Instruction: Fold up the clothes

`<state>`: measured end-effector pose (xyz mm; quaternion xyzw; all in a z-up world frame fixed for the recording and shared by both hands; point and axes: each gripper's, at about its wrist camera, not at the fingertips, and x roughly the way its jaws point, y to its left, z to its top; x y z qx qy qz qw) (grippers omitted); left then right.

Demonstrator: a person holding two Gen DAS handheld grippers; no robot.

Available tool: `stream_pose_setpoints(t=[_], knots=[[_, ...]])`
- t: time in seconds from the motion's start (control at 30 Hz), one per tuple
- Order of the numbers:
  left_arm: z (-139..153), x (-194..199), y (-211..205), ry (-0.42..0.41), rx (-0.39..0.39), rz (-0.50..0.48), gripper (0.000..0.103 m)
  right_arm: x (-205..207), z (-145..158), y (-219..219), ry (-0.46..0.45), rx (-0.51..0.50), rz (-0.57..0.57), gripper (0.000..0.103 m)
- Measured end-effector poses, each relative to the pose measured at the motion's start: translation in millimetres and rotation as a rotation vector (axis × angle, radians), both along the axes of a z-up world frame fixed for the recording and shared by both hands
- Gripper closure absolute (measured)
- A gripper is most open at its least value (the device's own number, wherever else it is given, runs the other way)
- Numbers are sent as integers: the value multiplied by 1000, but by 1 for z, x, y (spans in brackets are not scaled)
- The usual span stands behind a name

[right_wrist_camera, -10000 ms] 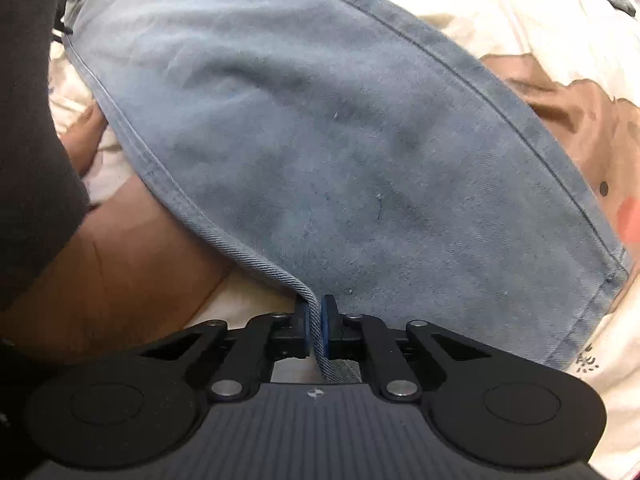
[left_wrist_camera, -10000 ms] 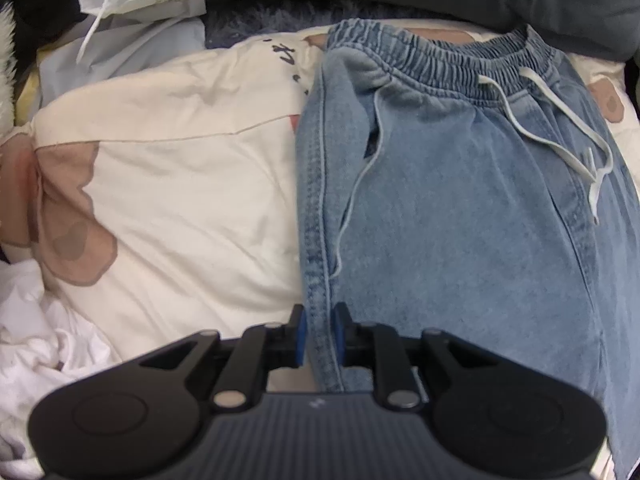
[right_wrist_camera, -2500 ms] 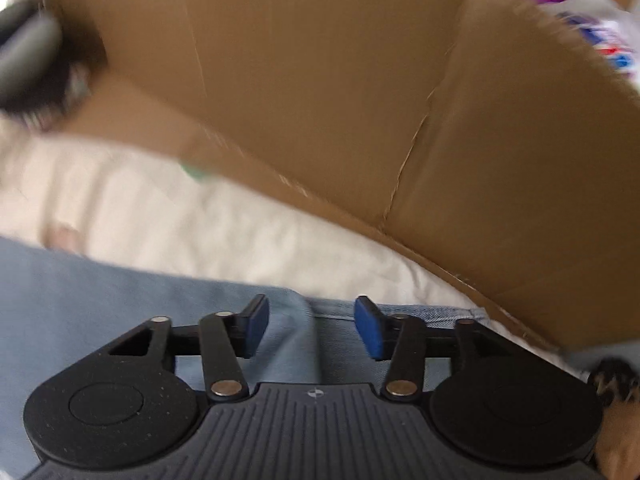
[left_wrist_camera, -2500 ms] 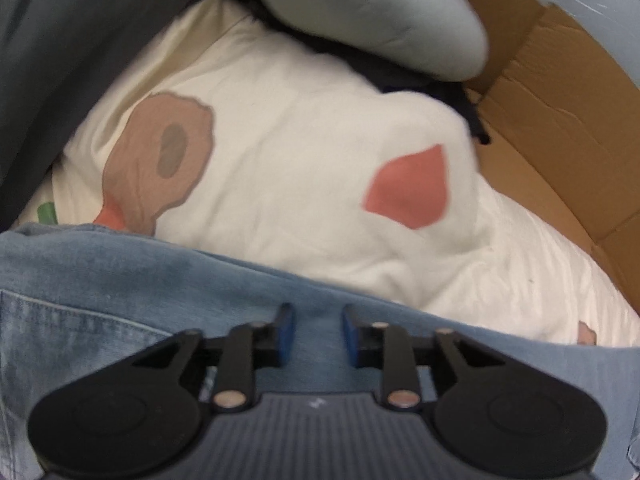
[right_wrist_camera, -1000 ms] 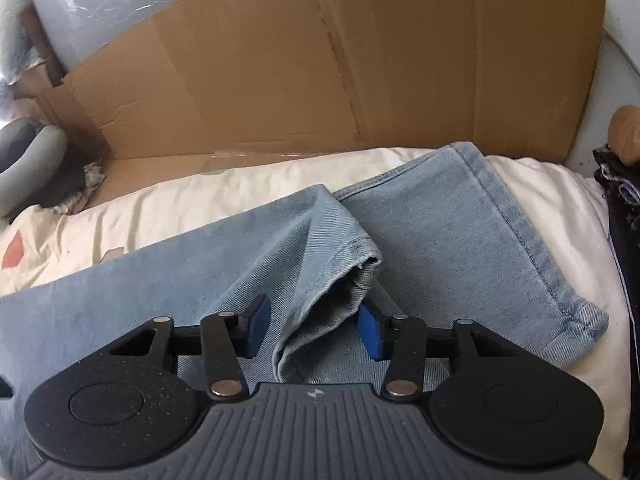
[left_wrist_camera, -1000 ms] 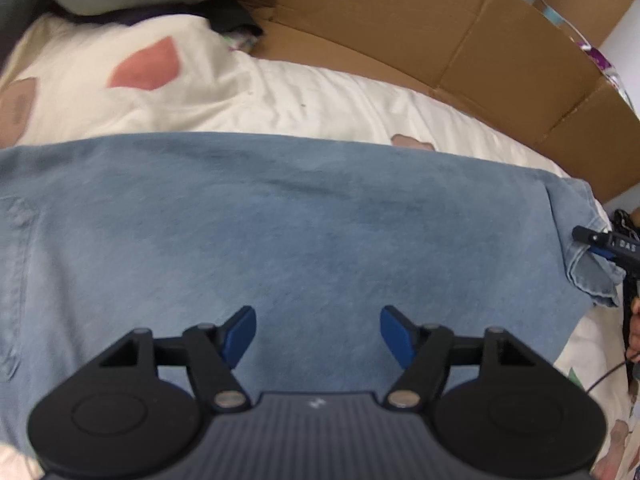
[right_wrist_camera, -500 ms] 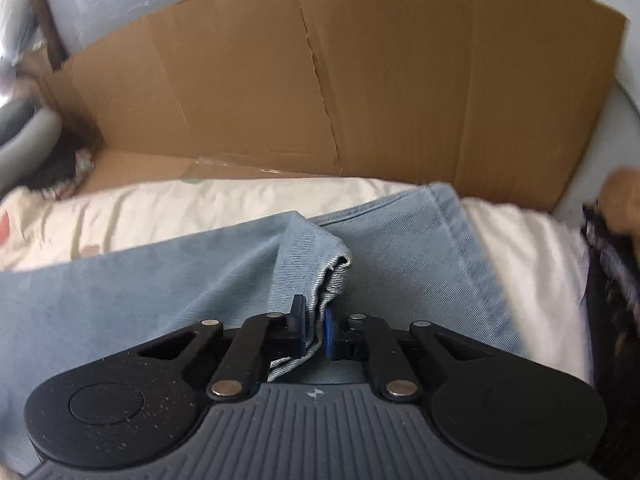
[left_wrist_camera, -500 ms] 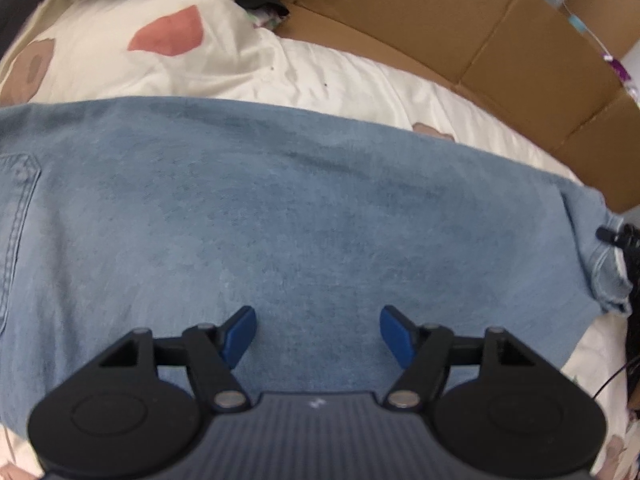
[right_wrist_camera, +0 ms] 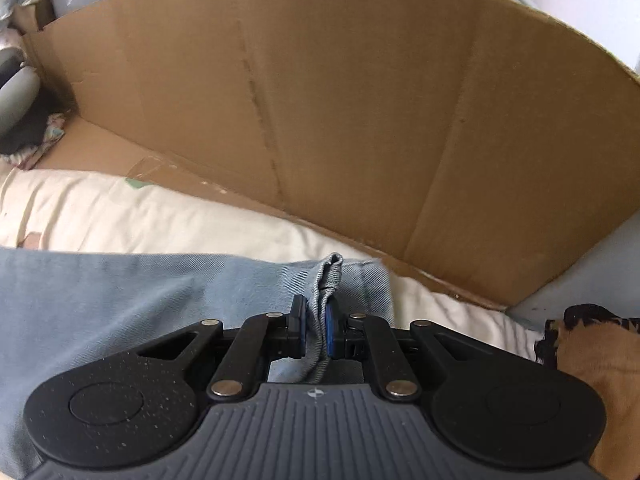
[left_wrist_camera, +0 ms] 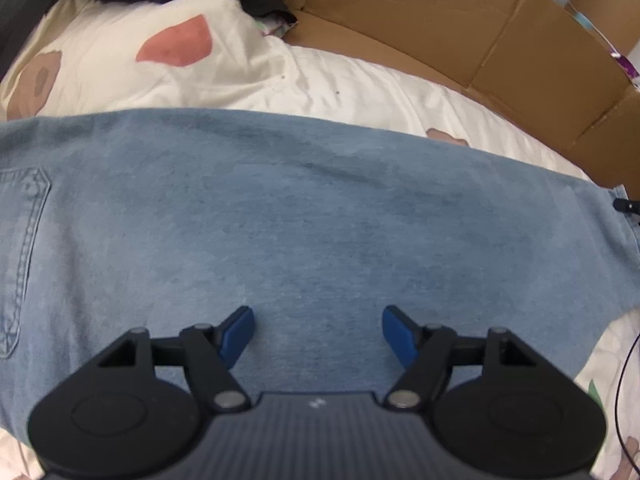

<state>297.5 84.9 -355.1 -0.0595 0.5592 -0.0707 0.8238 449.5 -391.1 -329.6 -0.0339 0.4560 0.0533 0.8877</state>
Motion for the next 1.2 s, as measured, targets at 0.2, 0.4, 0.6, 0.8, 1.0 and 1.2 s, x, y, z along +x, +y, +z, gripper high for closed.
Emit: stream_pose_setpoints(t=[0.2, 0.4, 0.6, 0.8, 1.0, 1.2], knots=[[-3, 2, -6, 1, 18, -23, 29, 16, -7, -5, 5, -11, -14, 96], [-5, 4, -7, 1, 20, -25, 29, 22, -20, -3, 19, -41, -37, 97], [-5, 4, -7, 3, 19, -25, 29, 25, -21, -2, 29, -80, -59, 97], [-7, 5, -7, 3, 19, -30, 29, 27, -17, -3, 22, -94, -67, 97], [-5, 6, -8, 1, 7, -37, 29, 30, -21, -3, 38, -130, -77, 98], [-3, 5, -12, -5, -5, -58, 29, 31, -26, -5, 51, -157, -81, 94]])
